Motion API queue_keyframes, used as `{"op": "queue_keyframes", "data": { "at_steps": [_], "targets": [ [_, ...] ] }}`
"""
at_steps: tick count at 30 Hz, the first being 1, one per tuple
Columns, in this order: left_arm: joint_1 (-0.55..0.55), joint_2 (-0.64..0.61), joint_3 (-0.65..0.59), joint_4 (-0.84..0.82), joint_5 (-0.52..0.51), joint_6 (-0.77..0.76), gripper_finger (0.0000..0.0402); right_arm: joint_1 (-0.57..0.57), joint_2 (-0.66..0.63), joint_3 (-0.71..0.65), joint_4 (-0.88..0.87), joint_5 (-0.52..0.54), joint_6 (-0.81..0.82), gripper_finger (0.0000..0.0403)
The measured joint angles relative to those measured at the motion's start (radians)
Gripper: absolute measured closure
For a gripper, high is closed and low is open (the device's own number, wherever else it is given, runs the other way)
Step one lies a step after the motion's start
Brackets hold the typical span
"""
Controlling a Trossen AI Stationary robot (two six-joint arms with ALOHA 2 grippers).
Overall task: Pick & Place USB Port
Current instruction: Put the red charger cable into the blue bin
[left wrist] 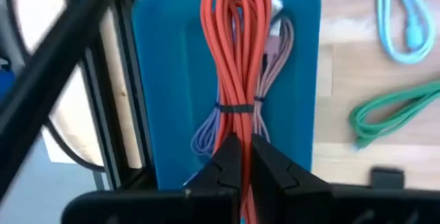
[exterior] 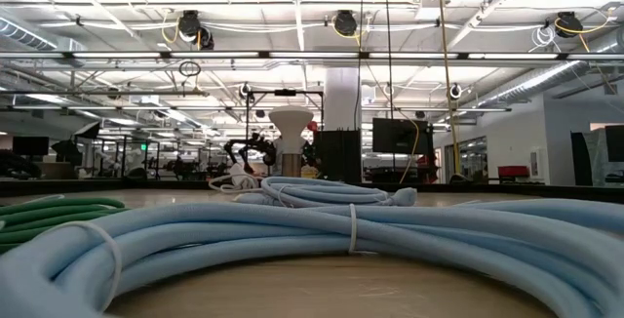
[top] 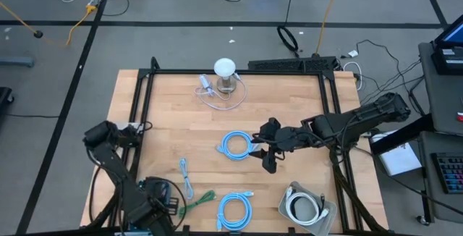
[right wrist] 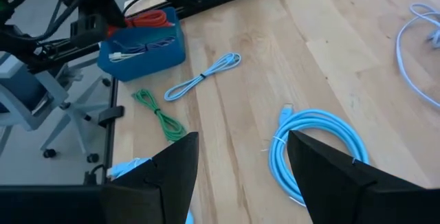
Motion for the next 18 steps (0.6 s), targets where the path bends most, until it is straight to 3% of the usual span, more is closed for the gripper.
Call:
{"op": "queue_keyframes", "data": {
  "at_steps": [8,18],
  "targets": [
    [-0.026,0.001,-0.123,0.207,0.026,-0.008,0.0392,0.004,0.000,0.000,0.001,0.001,0.002,0.0188],
    [-0.023,0.000,-0.146,0.193,-0.001,-0.012,0.0379,0.004,0.000,0.000,0.016,0.001,0.003,0.0188]
  ]
}}
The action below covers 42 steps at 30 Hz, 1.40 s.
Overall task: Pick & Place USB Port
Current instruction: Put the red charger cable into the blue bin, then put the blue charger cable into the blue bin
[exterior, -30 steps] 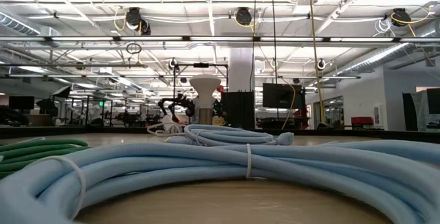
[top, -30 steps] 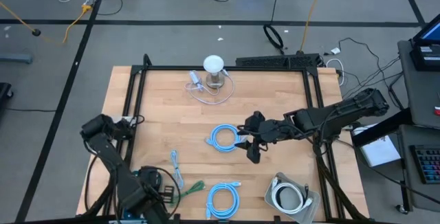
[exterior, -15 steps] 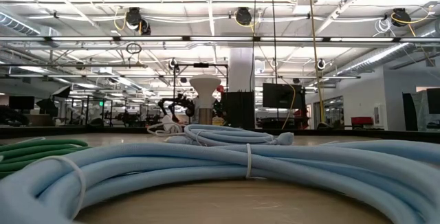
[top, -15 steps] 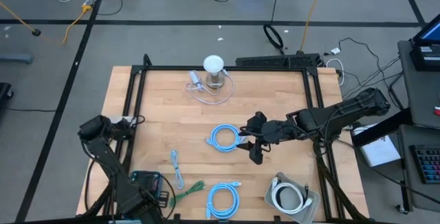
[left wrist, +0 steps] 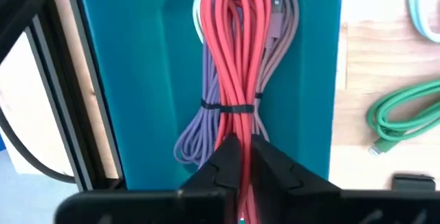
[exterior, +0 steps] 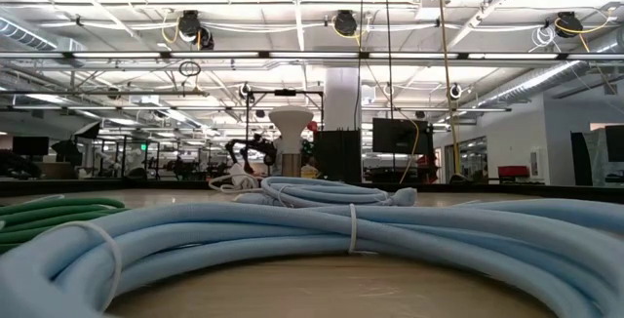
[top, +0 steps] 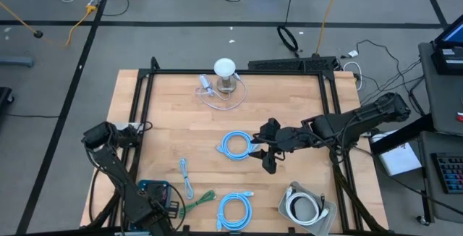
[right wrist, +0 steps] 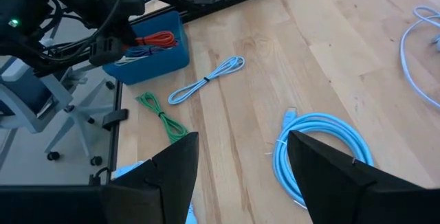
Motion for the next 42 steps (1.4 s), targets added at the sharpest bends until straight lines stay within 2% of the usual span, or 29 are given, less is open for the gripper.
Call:
{"op": "queue_keyframes", "data": {
  "at_steps": [10,16,20,24,30,38,40,42],
  "targets": [
    [-0.003,0.000,0.000,0.025,-0.029,0.001,0.0317,0.000,0.000,0.000,0.004,0.000,0.000,0.0188],
    [-0.003,-0.006,0.000,0.047,-0.030,-0.004,0.0266,0.000,0.001,0.000,0.034,0.000,-0.002,0.0188],
    [-0.003,-0.044,0.000,0.033,-0.035,-0.012,0.0240,0.000,0.001,0.000,0.032,-0.003,-0.005,0.0188],
    [-0.007,-0.111,0.000,-0.025,-0.066,-0.012,0.0236,0.000,0.001,0.000,0.034,-0.027,-0.012,0.0188],
    [0.012,-0.227,0.000,-0.104,-0.221,0.004,0.0254,-0.001,0.001,0.000,0.044,-0.065,-0.012,0.0188],
    [0.081,-0.298,0.000,-0.105,-0.602,0.113,0.0280,-0.045,0.096,0.000,0.148,-0.154,-0.027,0.0188],
    [0.098,-0.300,0.000,-0.109,-0.635,0.144,0.0284,-0.067,0.130,0.000,0.187,-0.202,0.005,0.0188],
    [0.115,-0.299,0.000,-0.131,-0.613,0.178,0.0287,-0.088,0.165,0.000,0.200,-0.247,0.031,0.0188]
  ]
}}
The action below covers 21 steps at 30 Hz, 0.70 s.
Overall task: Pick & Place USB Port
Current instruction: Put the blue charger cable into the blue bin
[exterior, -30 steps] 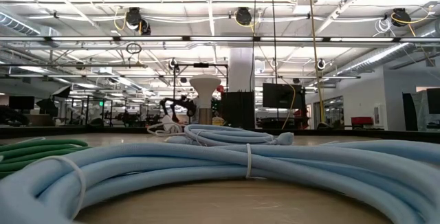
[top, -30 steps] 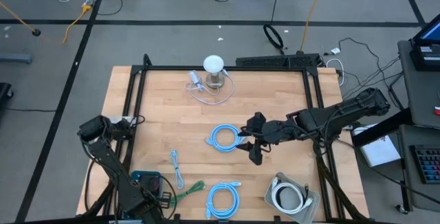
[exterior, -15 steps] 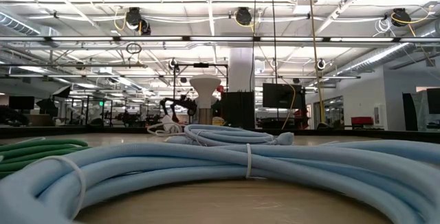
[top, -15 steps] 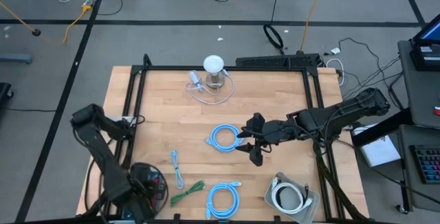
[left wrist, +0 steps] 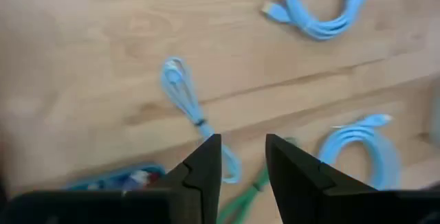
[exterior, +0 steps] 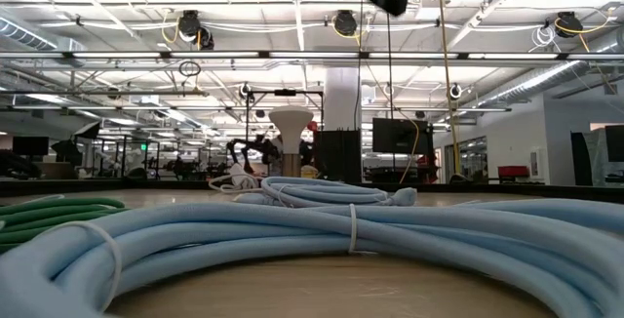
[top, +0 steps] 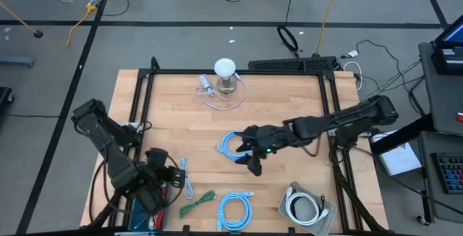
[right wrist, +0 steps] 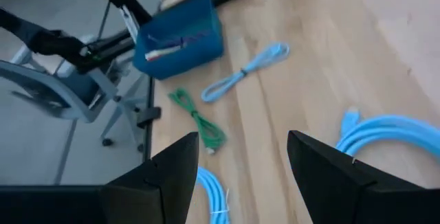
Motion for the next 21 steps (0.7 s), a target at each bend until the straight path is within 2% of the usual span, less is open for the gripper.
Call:
{"op": "queue_keyframes", "data": {
  "at_steps": [5,9,15,21],
  "targets": [
    [0.049,0.000,-0.031,-0.049,0.160,0.106,0.0290,-0.053,0.078,0.000,0.000,-0.017,0.025,0.0188],
    [0.091,-0.025,-0.128,-0.002,0.248,0.168,0.0291,-0.080,0.106,0.000,-0.005,-0.016,0.045,0.0188],
    [0.163,-0.102,-0.421,0.351,0.363,0.304,0.0291,-0.091,0.107,0.000,0.004,0.019,0.096,0.0188],
    [0.195,-0.167,-0.646,0.635,0.367,0.346,0.0291,-0.082,0.099,0.000,0.015,0.068,0.157,0.0188]
  ]
}}
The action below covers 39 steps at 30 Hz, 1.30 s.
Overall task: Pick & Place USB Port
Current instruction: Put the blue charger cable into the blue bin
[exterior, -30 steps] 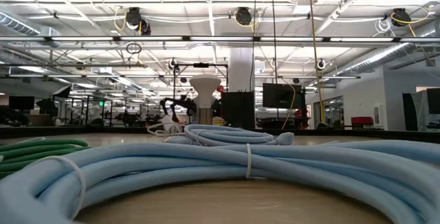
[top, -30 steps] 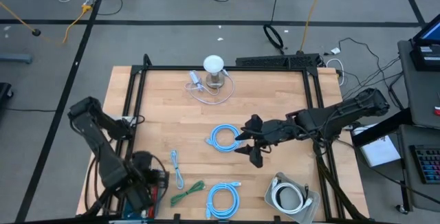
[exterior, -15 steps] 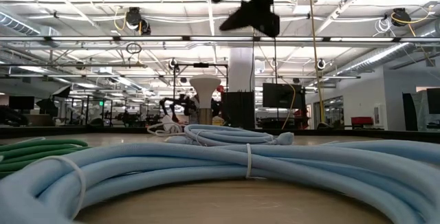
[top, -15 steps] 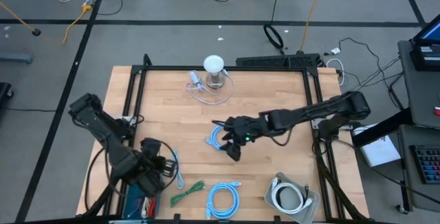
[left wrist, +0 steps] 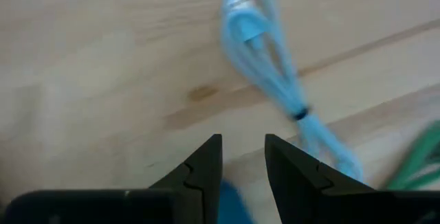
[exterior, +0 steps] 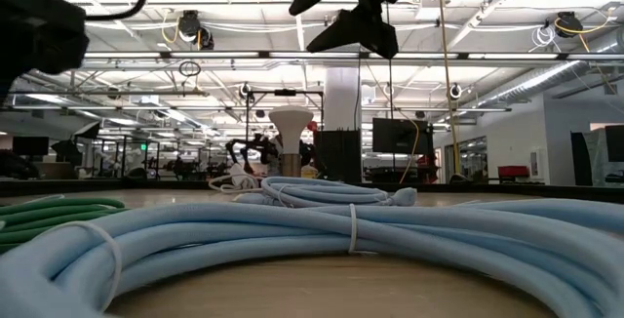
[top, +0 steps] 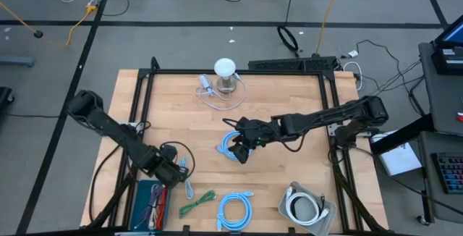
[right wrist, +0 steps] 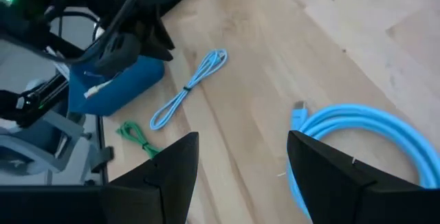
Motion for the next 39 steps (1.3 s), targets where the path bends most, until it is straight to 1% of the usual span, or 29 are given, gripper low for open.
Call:
{"op": "queue_keyframes", "data": {
  "at_steps": [4,6,8,11,16,21,24,27,31,34,39],
  "targets": [
    [0.031,-0.033,-0.064,0.154,-0.045,0.058,0.0287,0.007,0.001,0.000,-0.005,0.006,0.008,0.0188],
    [0.063,-0.034,-0.080,0.219,-0.039,0.098,0.0278,0.007,0.001,0.000,-0.005,0.024,0.011,0.0188],
    [0.094,-0.034,-0.083,0.261,-0.010,0.142,0.0264,0.006,0.001,0.000,-0.002,0.032,0.011,0.0189],
    [0.139,-0.031,-0.083,0.263,0.022,0.203,0.0240,0.006,0.001,0.000,0.002,0.054,0.010,0.0199],
    [0.210,-0.026,-0.084,0.245,0.130,0.295,0.0207,0.009,0.001,0.000,0.032,0.054,0.005,0.0225],
    [0.241,-0.026,-0.084,0.210,0.190,0.331,0.0198,0.012,0.001,0.000,0.101,0.054,-0.018,0.0250],
    [0.247,-0.026,-0.084,0.189,0.205,0.345,0.0199,0.013,0.001,0.000,0.121,0.050,-0.026,0.0256],
    [0.256,-0.019,-0.084,0.188,0.209,0.345,0.0205,0.013,0.001,0.000,0.120,0.050,-0.037,0.0251],
    [0.259,-0.004,-0.084,0.203,0.207,0.345,0.0214,0.013,0.001,0.000,0.123,0.050,-0.035,0.0231],
    [0.260,0.038,-0.084,0.210,0.229,0.350,0.0214,0.013,0.001,0.000,0.123,0.050,-0.034,0.0214],
    [0.260,0.143,-0.081,0.299,0.281,0.373,0.0203,0.013,0.001,0.000,0.122,0.049,-0.023,0.0198]
  ]
}}
